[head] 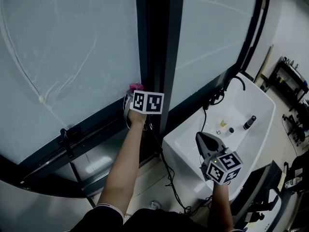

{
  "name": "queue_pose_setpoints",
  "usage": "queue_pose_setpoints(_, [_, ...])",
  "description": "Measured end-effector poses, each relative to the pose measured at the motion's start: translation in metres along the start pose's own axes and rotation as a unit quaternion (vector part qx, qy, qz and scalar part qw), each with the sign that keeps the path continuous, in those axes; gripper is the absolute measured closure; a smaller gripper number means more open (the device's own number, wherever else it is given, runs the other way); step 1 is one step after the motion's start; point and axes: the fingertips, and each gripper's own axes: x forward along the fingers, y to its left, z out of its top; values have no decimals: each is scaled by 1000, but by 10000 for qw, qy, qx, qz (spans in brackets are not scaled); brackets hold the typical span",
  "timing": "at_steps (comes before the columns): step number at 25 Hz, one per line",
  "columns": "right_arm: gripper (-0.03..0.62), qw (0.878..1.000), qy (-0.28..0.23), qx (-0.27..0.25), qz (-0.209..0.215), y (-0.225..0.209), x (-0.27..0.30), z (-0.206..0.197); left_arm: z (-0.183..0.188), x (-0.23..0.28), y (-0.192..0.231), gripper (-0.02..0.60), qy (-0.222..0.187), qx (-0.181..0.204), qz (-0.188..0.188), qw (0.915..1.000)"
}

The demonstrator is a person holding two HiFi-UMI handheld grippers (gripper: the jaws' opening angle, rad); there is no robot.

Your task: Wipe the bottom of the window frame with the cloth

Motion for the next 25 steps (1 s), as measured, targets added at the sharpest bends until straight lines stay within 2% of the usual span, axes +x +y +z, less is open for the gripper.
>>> queue_pose_setpoints(6, [592, 9992, -10, -86, 384, 27, 17, 6, -24, -21, 36, 497, 173, 135, 179, 9996])
queue_pose_setpoints(15, [592, 9927, -14, -212, 1186, 91, 44, 11, -75, -65, 114, 497, 377, -249, 668, 9967])
queue_pose_setpoints(25, [592, 9827, -7, -311, 1824, 146, 62, 16, -123, -113, 180, 497, 412, -794, 1367, 9866])
